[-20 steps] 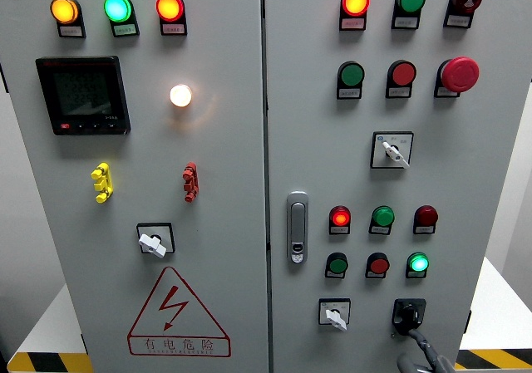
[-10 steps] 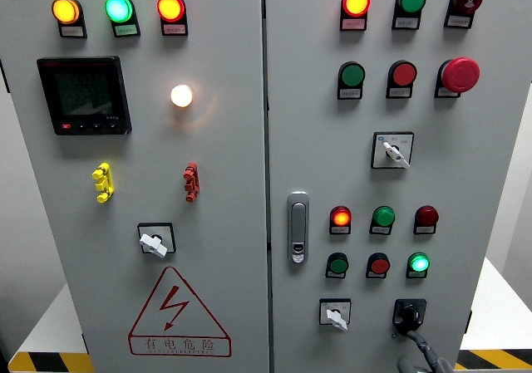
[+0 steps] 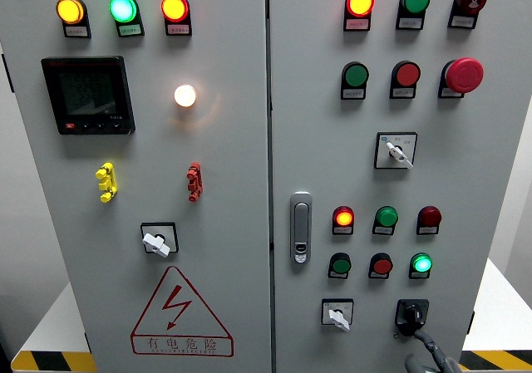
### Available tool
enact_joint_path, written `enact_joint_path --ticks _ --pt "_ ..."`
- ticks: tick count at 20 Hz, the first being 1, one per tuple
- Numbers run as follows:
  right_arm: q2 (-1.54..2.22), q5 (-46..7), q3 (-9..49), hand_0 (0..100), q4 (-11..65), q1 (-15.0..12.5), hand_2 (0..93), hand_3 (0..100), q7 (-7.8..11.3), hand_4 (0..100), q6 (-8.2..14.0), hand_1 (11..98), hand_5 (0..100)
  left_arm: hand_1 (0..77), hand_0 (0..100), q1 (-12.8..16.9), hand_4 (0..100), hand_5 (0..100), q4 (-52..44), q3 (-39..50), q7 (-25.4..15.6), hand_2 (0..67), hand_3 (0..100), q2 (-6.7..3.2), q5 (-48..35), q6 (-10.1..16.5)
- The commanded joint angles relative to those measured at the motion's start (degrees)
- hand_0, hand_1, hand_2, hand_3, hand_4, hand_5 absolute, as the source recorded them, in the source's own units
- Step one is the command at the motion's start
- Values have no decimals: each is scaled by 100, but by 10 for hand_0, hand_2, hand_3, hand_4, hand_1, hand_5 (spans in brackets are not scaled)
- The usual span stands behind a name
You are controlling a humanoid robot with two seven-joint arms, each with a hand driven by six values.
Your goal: Trip black knob to open circuit
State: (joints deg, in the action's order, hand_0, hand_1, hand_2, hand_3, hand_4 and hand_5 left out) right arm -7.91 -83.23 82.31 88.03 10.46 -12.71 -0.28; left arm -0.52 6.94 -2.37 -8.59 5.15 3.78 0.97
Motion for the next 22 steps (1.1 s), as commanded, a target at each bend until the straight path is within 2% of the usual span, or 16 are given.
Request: enact_joint_path --ticks 1,7,11,12,13,17,18,19,20,22 --pt "18 0 4 898 3 0 42 994 -3 1000 1 449 1000 32 0 0 67 16 0 0 -2 129 214 3 0 0" --pt "27 -9 92 894 30 -18 42 1000 32 1000 1 445 1000 32 0 0 67 16 0 0 -2 129 214 3 0 0" --pt "9 -26 92 868 179 -88 55 1000 40 1000 10 432 1000 32 0 0 67 16 0 0 -2 129 214 3 0 0" --pt "9 -44 92 865 214 -105 65 988 32 1000 10 431 1000 32 0 -9 67 16 0 0 -2 129 214 3 0 0" --pt "-8 -53 101 863 275 -149 84 943 32 1000 27 432 1000 33 0 0 67 16 0 0 -2 129 214 3 0 0" --pt "0 -62 92 856 469 -413 101 760 32 751 54 436 1000 32 0 -9 67 16 0 0 -2 129 214 3 0 0" --pt "0 -62 92 855 513 -439 102 739 32 724 54 437 979 32 0 0 67 16 0 0 -2 129 214 3 0 0" --pt "-8 -62 92 853 539 -448 103 699 32 668 54 439 908 32 0 0 67 16 0 0 -2 129 214 3 0 0" --pt "-17 -70 92 853 574 -466 103 690 23 658 89 439 899 32 0 0 67 16 0 0 -2 129 214 3 0 0" --pt "-17 -88 92 843 653 -553 93 597 23 546 150 451 788 31 0 -9 67 16 0 0 -2 129 214 3 0 0"
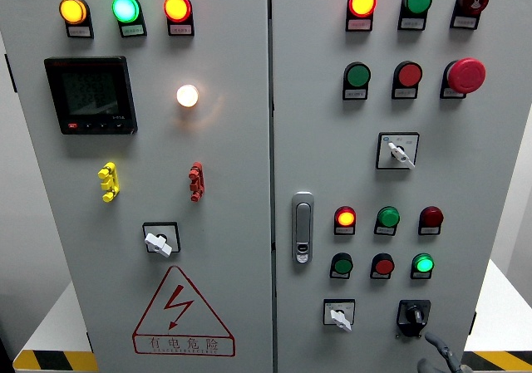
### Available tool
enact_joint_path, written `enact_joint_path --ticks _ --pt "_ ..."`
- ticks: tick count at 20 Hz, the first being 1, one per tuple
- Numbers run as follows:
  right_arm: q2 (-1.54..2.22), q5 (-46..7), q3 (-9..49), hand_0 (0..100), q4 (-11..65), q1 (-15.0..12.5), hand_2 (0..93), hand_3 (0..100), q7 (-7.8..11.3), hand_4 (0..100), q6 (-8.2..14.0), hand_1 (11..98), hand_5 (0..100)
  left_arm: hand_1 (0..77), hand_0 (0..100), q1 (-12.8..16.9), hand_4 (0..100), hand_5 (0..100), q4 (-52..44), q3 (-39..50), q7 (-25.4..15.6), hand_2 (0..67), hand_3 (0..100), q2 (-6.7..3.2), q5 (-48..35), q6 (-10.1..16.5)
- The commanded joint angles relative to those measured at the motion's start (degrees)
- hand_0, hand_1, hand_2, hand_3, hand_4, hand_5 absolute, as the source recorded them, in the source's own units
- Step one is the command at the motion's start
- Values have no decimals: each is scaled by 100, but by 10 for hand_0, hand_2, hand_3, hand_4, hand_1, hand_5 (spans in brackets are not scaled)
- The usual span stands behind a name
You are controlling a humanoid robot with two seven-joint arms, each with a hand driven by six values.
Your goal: Trip black knob to open circuit
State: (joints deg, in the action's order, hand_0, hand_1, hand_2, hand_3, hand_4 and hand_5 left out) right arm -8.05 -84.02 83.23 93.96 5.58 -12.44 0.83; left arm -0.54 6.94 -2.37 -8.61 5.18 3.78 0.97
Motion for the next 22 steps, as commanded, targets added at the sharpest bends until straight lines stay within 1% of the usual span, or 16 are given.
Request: enact_joint_path --ticks 1,2,3,5,6,10,13,14,16,17,20,21,22 --pt "-4 -9 0 839 87 -126 89 580 5 526 40 455 768 31 0 1 67 16 0 0 0 129 214 0 0 0" --pt "-4 -18 0 837 148 -214 80 542 5 493 40 457 728 31 0 1 67 16 0 0 0 129 214 0 0 0" --pt "-12 -18 -8 836 183 -276 73 511 5 471 40 459 692 32 0 1 67 16 0 0 0 129 214 0 0 0" --pt "-13 -18 -9 835 280 -495 79 490 14 448 40 461 667 32 0 1 67 16 0 0 0 129 214 -8 0 0" --pt "-4 -27 0 834 289 -583 81 480 14 438 40 461 646 32 0 1 67 16 0 0 8 129 214 0 0 0" --pt "-4 -150 9 831 289 -645 85 453 14 423 49 466 592 33 0 1 67 16 0 0 0 129 214 0 0 0" --pt "-4 -220 0 831 289 -689 92 420 23 389 49 467 544 33 0 1 67 16 0 0 0 128 214 -8 0 0" --pt "5 -229 -26 830 289 -707 96 402 23 373 40 467 523 32 0 1 67 16 0 0 0 128 214 0 0 0" --pt "5 -360 -79 830 289 -725 98 389 32 357 40 468 505 32 0 1 67 16 0 0 0 128 214 -8 0 0" --pt "14 -378 -88 830 298 -733 100 380 32 351 40 468 495 32 0 1 67 16 0 0 0 128 214 0 0 0" --pt "14 -378 -140 830 289 -742 102 360 40 333 40 468 483 33 0 1 67 16 0 0 0 128 214 0 0 0" --pt "23 -387 -166 831 289 -742 103 349 40 325 40 467 478 32 0 1 67 16 0 0 0 128 214 0 0 0" --pt "23 -387 -167 831 289 -751 105 343 40 319 40 467 474 33 0 1 67 16 0 0 0 128 214 0 0 0"
